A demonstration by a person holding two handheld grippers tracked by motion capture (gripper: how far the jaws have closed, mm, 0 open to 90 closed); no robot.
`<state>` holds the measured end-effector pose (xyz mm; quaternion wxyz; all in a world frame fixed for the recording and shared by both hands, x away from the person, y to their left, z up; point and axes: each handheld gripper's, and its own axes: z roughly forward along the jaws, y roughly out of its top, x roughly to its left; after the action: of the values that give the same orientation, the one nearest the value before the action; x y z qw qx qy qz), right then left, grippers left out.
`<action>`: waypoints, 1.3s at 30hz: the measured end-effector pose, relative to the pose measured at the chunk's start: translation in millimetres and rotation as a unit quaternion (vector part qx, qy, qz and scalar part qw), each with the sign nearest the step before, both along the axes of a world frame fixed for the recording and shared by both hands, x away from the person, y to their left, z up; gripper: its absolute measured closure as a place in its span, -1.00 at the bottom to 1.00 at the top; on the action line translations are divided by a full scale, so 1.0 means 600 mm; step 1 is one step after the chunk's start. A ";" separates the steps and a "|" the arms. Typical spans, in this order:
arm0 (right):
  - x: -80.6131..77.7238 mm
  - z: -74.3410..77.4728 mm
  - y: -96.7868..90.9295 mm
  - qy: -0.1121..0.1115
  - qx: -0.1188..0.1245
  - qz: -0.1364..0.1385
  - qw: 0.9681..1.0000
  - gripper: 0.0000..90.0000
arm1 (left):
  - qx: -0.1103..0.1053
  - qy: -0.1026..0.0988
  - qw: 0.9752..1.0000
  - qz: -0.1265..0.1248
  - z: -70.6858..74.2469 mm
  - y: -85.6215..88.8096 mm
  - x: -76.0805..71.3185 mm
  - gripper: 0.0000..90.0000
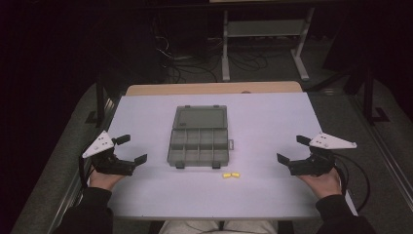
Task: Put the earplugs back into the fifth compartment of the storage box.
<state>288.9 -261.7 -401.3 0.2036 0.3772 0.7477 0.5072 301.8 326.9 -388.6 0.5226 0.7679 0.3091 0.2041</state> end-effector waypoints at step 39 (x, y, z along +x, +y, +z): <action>-0.003 0.000 0.018 0.007 -0.026 0.026 0.999 -1.00 | 0.072 0.008 0.995 -0.067 0.046 -0.054 -0.007 -1.00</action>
<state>287.3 -251.0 -401.5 0.1944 0.3559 0.7716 0.4901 297.6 294.7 -360.8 0.4755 0.8243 0.2462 0.1843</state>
